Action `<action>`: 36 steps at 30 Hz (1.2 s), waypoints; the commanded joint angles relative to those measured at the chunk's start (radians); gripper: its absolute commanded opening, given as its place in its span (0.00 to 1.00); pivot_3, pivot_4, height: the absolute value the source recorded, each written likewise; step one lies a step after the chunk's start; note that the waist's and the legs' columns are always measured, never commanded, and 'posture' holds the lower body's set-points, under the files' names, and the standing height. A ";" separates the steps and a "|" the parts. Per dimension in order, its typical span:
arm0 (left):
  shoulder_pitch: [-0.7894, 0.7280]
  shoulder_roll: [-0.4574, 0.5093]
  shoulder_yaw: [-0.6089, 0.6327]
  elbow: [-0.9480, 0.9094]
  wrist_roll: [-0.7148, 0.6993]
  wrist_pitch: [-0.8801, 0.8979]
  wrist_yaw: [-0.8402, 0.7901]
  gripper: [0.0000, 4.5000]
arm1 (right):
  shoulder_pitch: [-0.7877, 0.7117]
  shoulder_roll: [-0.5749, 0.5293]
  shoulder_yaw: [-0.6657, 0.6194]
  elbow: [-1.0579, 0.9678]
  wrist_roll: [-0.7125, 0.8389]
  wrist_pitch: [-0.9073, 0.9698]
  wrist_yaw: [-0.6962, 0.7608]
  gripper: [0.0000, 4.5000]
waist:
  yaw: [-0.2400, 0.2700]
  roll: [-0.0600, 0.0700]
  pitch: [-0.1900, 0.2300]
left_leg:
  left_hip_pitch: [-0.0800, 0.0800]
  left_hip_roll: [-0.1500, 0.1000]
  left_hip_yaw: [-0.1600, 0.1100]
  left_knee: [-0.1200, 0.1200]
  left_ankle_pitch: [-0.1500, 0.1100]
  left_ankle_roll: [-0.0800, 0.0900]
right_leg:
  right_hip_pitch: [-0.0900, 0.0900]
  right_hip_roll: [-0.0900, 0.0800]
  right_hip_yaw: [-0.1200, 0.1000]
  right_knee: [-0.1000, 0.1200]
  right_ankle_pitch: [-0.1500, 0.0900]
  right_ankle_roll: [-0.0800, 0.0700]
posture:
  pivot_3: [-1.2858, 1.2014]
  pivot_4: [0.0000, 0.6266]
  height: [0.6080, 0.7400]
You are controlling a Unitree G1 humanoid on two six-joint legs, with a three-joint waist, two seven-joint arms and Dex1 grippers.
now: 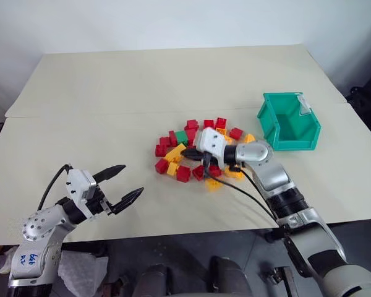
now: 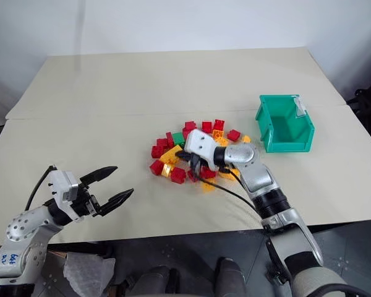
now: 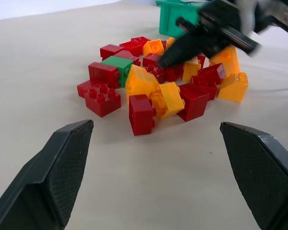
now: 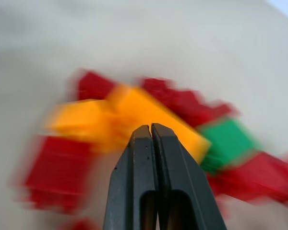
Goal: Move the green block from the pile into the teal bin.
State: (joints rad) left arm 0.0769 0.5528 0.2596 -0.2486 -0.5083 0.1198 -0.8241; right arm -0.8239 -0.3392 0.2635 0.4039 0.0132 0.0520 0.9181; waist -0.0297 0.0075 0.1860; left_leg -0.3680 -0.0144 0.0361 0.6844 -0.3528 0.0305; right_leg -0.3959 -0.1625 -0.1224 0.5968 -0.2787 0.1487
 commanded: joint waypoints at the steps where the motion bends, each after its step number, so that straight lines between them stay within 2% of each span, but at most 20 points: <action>1: 0.004 -0.005 0.019 -0.045 -0.016 -0.008 0.013 1.00 | -0.074 0.041 -0.024 0.088 -0.033 0.001 -0.097 0.02 | -0.001 0.000 0.000 | 0.000 0.000 0.000 0.000 0.000 0.000 | 0.000 0.000 0.000 0.000 0.000 0.000 | 0.52 0.24 1.00; 6: 0.003 -0.006 0.016 -0.053 -0.016 -0.003 0.022 1.00 | -0.156 0.108 -0.058 0.148 0.030 0.091 -0.078 0.02 | -0.002 0.000 0.000 | 0.000 0.000 0.000 0.000 0.000 0.000 | -0.001 0.000 0.000 0.001 0.000 0.000 | 0.52 0.24 1.00; 7: 0.003 -0.005 0.017 -0.054 -0.017 -0.002 0.024 1.00 | -0.166 0.103 -0.047 0.142 0.037 0.147 -0.036 0.05 | -0.002 0.000 0.000 | -0.001 0.000 0.000 0.000 0.000 0.000 | -0.001 0.000 0.000 0.001 0.000 0.000 | 0.52 0.24 1.00; 9: 0.003 -0.002 0.021 -0.055 -0.019 0.001 0.026 1.00 | -0.198 0.108 -0.045 0.154 0.029 0.165 -0.032 0.15 | -0.002 0.000 0.000 | -0.001 0.000 0.000 0.000 0.000 0.000 | -0.001 0.000 0.000 0.001 0.000 0.000 | 0.52 0.24 1.00; 15: 0.001 0.000 0.022 -0.054 -0.017 0.004 0.029 1.00 | -0.277 0.082 0.004 0.244 -0.029 0.149 0.038 0.61 | -0.001 0.000 0.000 | -0.001 0.000 -0.001 0.000 0.000 0.000 | -0.001 0.000 0.000 0.001 0.000 0.000 | 0.52 0.24 1.00; 22: 0.008 -0.005 0.018 -0.064 -0.018 0.005 0.033 1.00 | -0.434 0.064 0.044 0.507 -0.101 0.029 0.148 0.61 | -0.007 0.001 0.000 | -0.001 0.000 0.000 0.000 0.000 0.000 | -0.001 0.000 0.000 0.002 0.000 0.000 | 0.52 0.24 1.00; 28: 0.014 -0.011 0.017 -0.074 -0.019 0.003 0.042 1.00 | -0.530 0.100 0.054 0.694 -0.159 -0.062 0.170 0.61 | -0.013 0.001 0.000 | -0.001 0.000 -0.001 0.000 0.000 -0.001 | -0.001 0.000 0.000 0.002 0.000 0.000 | 0.52 0.24 1.00; 36: 0.018 -0.014 0.022 -0.084 -0.020 0.004 0.052 1.00 | -0.603 0.163 0.068 0.845 -0.251 -0.125 0.120 0.61 | -0.026 0.001 0.001 | -0.001 0.000 -0.001 -0.001 0.000 -0.001 | -0.001 0.000 0.000 0.002 0.000 0.000 | 0.52 0.24 1.00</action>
State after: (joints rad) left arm 0.0904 0.5432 0.2618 -0.3035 -0.5095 0.1305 -0.7766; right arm -1.3902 -0.1835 0.3398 1.2469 -0.2299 -0.0505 1.0522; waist -0.0555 0.0087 0.1867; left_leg -0.3687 -0.0142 0.0346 0.6838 -0.3531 0.0295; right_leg -0.3974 -0.1625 -0.1226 0.5989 -0.2788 0.1486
